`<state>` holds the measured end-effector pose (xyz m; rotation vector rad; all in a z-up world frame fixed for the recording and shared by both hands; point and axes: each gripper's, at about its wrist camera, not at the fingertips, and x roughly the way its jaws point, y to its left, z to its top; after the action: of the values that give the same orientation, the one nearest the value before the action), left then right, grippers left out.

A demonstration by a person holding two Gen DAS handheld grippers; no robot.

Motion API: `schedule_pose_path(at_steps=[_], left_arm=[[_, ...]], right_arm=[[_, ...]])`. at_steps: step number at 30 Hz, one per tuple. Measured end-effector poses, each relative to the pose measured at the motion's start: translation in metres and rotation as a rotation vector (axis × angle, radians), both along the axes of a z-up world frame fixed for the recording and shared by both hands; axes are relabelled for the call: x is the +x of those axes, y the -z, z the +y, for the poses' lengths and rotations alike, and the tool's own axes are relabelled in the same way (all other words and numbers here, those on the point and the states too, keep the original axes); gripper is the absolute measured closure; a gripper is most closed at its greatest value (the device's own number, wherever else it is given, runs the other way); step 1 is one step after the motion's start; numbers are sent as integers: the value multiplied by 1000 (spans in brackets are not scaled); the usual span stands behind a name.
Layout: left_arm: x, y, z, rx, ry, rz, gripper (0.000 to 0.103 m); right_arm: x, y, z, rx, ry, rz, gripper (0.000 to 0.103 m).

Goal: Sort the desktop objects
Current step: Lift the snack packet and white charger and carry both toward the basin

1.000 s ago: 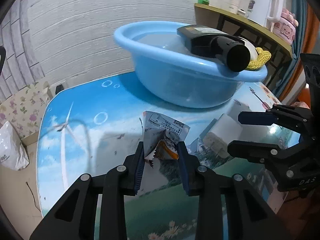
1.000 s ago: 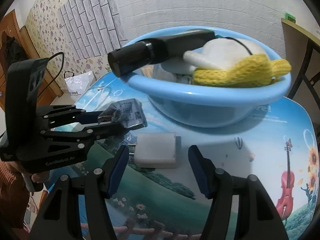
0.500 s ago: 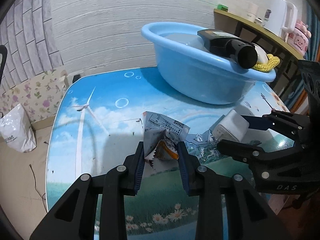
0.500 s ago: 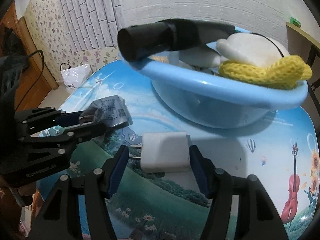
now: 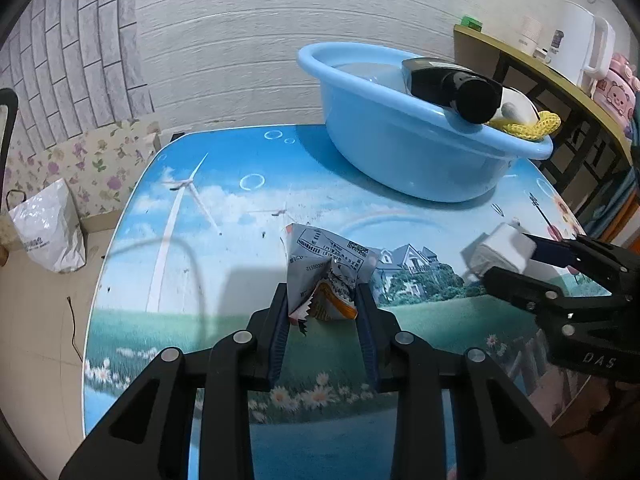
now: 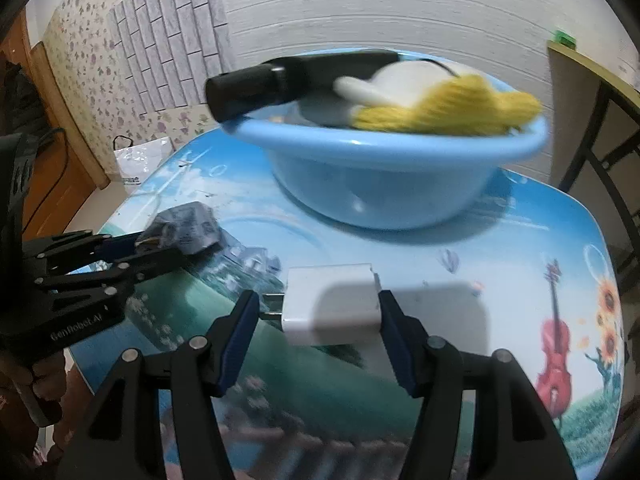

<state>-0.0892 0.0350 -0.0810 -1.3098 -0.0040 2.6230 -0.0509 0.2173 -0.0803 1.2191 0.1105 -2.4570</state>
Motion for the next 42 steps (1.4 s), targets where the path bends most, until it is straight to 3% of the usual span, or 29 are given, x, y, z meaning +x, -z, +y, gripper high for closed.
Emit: schedule_pose_path(at_steps=[14, 26, 37, 42], left_arm=[[27, -2, 13, -31, -34, -8, 73], [43, -1, 26, -77, -29, 0, 70], [38, 7, 27, -72, -26, 8, 62], [34, 9, 26, -69, -38, 26, 46]], right_arm=[[23, 2, 46, -6, 70, 10, 44], [33, 2, 56, -2, 87, 5, 43], [32, 8, 52, 14, 77, 9, 43], [31, 14, 48, 49, 69, 16, 42]])
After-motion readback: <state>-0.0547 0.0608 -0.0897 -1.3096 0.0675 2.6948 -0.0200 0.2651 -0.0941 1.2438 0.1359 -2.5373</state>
